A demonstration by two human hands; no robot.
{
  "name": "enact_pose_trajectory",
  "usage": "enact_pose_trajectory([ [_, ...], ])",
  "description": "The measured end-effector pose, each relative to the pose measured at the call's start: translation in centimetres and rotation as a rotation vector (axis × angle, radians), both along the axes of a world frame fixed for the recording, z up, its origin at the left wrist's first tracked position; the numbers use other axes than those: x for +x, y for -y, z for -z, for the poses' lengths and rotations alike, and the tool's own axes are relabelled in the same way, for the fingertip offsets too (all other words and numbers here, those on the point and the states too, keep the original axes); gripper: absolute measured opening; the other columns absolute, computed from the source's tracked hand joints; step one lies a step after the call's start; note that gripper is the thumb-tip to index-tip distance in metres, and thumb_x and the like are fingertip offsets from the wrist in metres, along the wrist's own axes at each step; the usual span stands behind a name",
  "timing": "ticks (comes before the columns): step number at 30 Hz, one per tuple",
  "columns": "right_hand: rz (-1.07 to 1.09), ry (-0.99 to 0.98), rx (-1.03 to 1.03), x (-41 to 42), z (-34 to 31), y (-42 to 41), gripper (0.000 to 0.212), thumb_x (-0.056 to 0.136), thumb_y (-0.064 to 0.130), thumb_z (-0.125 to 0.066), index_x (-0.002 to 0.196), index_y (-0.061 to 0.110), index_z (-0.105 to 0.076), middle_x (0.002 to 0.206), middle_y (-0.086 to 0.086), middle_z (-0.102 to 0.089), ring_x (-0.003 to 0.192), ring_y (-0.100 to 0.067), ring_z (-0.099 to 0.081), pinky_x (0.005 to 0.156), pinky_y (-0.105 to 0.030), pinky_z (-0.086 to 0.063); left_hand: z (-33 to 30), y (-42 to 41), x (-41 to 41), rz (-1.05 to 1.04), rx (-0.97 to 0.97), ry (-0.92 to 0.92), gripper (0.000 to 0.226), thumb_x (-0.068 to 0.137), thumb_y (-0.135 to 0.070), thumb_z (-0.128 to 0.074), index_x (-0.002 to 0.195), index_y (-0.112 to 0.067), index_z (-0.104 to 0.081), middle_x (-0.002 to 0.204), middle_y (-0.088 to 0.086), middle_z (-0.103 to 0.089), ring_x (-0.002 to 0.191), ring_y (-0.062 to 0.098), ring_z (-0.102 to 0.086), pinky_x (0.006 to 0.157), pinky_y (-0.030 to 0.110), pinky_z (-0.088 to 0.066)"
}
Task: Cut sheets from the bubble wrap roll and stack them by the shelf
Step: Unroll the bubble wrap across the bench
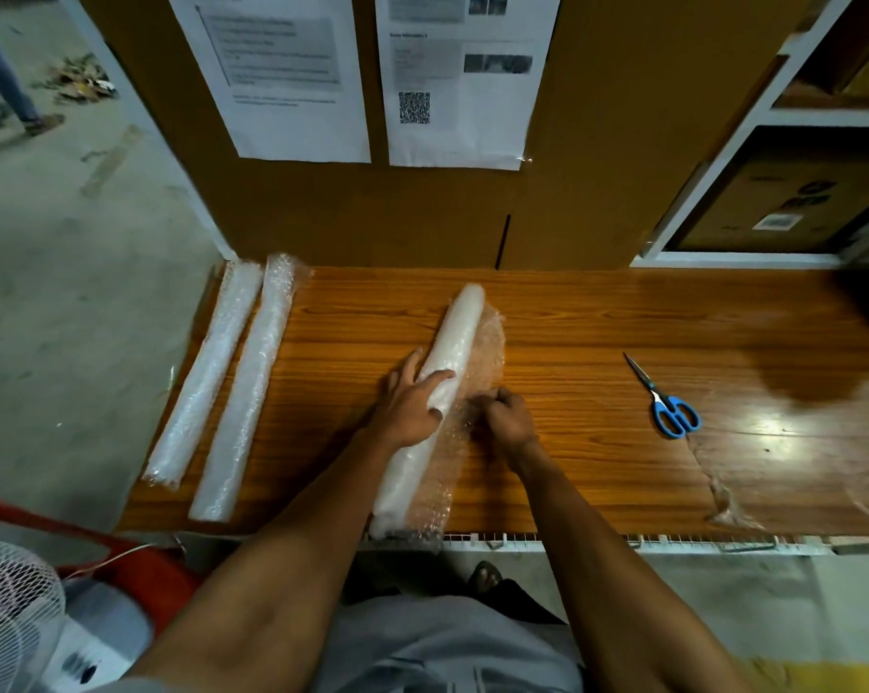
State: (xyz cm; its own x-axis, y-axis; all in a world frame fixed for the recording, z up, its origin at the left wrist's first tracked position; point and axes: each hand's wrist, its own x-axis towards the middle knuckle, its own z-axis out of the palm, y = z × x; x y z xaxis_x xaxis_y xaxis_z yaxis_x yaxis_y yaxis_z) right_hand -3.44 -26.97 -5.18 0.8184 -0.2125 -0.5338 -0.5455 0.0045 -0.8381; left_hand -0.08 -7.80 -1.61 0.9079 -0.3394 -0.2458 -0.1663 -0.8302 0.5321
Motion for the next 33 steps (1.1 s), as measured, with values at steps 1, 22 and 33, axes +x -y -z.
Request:
enact_pose_trajectory([
  [1, 0.035, 0.014, 0.041, -0.1, -0.8, 0.2, 0.026, 0.083, 0.031, -0.072, 0.095, 0.009, -0.068, 0.099, -0.017, -0.077, 0.096, -0.038, -0.073, 0.090, -0.059, -0.061, -0.2, -0.3, 0.4, -0.044, 0.005, -0.013, 0.070, 0.092, -0.016, -0.063, 0.149, -0.049, -0.040, 0.170, -0.008, 0.004, 0.150, 0.033, -0.010, 0.115, 0.053, -0.037],
  [22, 0.258, 0.099, -0.244, -1.5, -2.7, 4.0, 0.038, 0.099, 0.003, -0.065, 0.126, 0.025, -0.052, 0.119, -0.008, -0.070, 0.101, -0.026, -0.070, 0.075, -0.038, -0.062, 0.6, -0.5, 0.7, -0.181, 0.148, 0.001, 0.062, 0.087, -0.023, -0.071, 0.140, -0.041, -0.043, 0.168, 0.005, -0.005, 0.142, 0.043, -0.034, 0.108, 0.053, -0.045],
  [33, -0.359, 0.191, -1.011, -0.5, -3.5, 4.4, 0.067, 0.102, 0.029, -0.062, 0.161, 0.019, -0.031, 0.168, -0.011, -0.026, 0.152, -0.032, -0.029, 0.122, -0.053, -0.033, 0.6, -0.9, 0.7, -0.224, 0.119, 0.180, 0.064, 0.094, -0.050, -0.060, 0.152, -0.041, -0.034, 0.165, 0.007, -0.014, 0.142, 0.037, -0.034, 0.104, 0.050, -0.049],
])
